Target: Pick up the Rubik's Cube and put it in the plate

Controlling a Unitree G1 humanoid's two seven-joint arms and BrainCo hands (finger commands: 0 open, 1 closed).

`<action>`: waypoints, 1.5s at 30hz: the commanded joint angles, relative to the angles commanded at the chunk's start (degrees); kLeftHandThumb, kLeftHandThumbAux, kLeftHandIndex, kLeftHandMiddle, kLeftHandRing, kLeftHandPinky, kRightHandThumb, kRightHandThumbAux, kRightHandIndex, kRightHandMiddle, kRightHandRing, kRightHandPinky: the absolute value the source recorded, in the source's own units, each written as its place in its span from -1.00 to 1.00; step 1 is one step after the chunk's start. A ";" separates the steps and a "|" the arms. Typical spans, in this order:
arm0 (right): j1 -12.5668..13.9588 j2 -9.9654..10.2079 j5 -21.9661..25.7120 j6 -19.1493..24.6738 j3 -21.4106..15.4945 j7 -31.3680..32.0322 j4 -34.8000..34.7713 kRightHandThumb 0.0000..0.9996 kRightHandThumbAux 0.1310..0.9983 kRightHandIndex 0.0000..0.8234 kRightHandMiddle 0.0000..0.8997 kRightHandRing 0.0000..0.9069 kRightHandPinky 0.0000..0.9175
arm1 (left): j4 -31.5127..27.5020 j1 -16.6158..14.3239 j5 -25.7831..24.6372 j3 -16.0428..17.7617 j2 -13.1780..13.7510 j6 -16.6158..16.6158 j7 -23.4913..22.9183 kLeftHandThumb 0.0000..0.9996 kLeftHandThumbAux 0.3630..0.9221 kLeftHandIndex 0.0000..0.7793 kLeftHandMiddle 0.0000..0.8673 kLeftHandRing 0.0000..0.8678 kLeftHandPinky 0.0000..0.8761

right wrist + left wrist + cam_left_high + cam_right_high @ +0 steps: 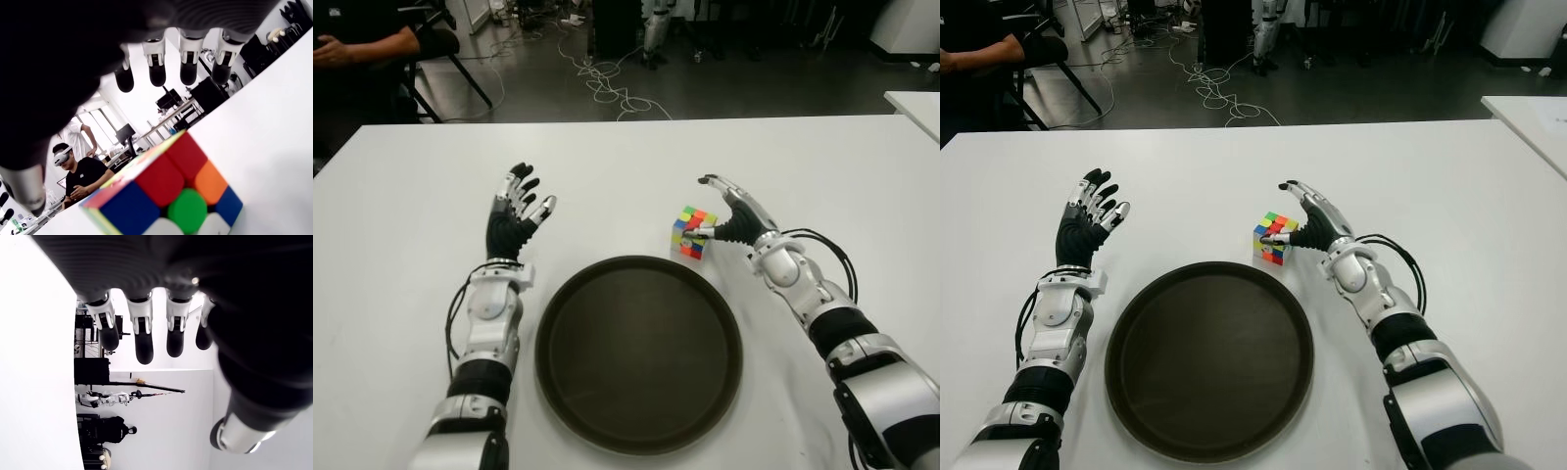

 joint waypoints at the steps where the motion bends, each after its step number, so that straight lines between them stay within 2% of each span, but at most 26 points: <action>1: -0.05 0.01 -0.06 0.21 0.04 0.17 0.06 -1.00 0.05 -0.96 -0.94 -0.91 -0.87 | -0.04 0.00 -0.03 0.00 -0.01 0.11 -0.01 -0.94 0.48 -0.83 -0.68 -0.71 -0.78; 16: -0.22 0.48 -0.08 -0.02 0.38 0.46 1.51 -1.00 0.12 -0.89 -0.91 -0.87 -0.82 | 0.33 0.01 -0.17 0.05 0.04 0.09 -0.36 -0.93 0.44 -0.84 -0.69 -0.74 -0.80; 24: -0.33 0.55 -0.96 1.58 1.26 0.82 1.09 -1.00 0.16 -0.90 -0.90 -0.87 -0.83 | 0.16 0.09 -0.02 -0.08 0.12 0.11 -0.43 -0.94 0.44 -0.84 -0.69 -0.74 -0.81; 39: -0.45 1.20 -0.60 3.19 1.96 1.53 1.67 -1.00 0.16 -0.87 -0.86 -0.77 -0.70 | 0.34 0.05 0.07 -0.28 0.39 -0.28 -1.06 -0.96 0.43 -0.85 -0.70 -0.75 -0.80; 45: -0.26 1.33 -0.73 3.98 2.10 1.65 1.18 -1.00 0.19 -0.86 -0.84 -0.78 -0.75 | -0.10 0.22 0.17 -0.33 0.37 -0.25 -1.24 -0.97 0.42 -0.86 -0.70 -0.74 -0.80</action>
